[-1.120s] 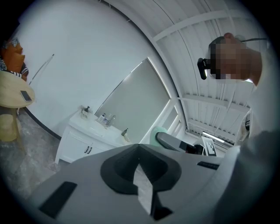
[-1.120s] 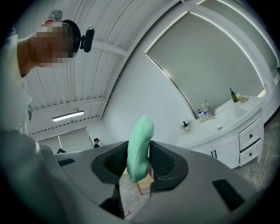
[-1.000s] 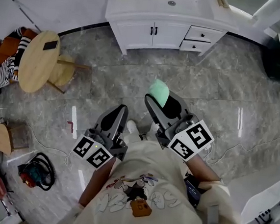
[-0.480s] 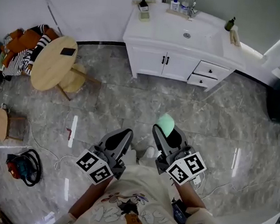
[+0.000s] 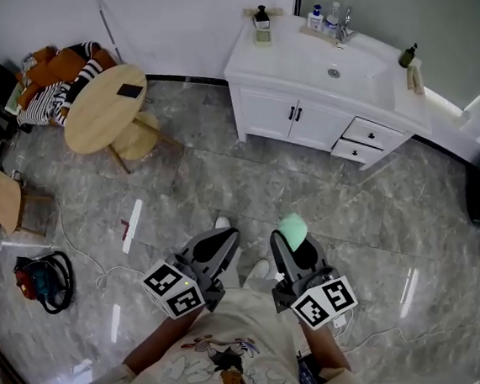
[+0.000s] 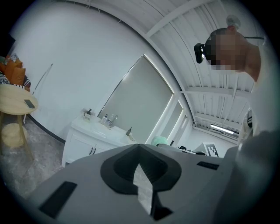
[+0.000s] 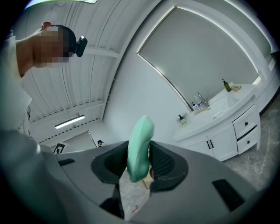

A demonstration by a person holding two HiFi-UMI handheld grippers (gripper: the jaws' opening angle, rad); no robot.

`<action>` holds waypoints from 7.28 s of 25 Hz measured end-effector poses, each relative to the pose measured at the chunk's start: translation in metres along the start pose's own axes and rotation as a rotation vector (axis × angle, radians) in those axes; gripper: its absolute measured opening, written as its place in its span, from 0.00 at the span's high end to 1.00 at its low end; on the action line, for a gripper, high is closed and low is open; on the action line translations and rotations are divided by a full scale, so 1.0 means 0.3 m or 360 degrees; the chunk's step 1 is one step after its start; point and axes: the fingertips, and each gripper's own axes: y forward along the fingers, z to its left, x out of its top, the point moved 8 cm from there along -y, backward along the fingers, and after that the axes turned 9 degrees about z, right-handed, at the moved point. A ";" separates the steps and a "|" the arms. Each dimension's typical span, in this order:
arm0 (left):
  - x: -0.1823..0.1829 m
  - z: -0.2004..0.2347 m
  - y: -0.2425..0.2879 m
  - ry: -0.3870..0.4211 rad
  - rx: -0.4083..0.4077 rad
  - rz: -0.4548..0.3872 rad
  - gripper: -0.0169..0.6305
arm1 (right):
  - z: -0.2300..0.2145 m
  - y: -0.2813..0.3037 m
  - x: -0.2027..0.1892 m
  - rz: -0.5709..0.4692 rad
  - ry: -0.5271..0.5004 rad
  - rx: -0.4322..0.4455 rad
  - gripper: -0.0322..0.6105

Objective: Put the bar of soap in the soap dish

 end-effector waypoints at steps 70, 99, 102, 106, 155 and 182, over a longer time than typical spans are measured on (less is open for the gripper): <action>1.049 1.295 0.728 -0.0132 0.0007 -0.0045 0.96 | -0.669 1.531 0.820 0.0129 0.0070 -0.0190 0.73; 1.283 1.358 1.339 -0.0134 0.0156 0.0001 0.96 | -1.200 1.724 1.182 0.0238 0.0067 -0.0072 0.73; 1.287 1.367 1.332 -0.0143 0.0167 -0.0010 0.96 | -1.207 1.741 1.186 0.0250 0.0067 -0.0080 0.73; 1.286 1.393 1.328 -0.0146 0.0156 -0.0023 0.96 | -1.205 1.771 1.185 0.0256 0.0037 -0.0078 0.73; 1.283 1.860 1.475 -0.0086 0.0288 0.0043 0.96 | -1.405 2.266 1.069 0.0667 -0.0076 -0.0341 0.74; 1.185 1.986 1.603 -0.0179 0.0201 0.0146 0.96 | -1.527 2.417 0.996 0.0845 -0.0127 -0.0437 0.74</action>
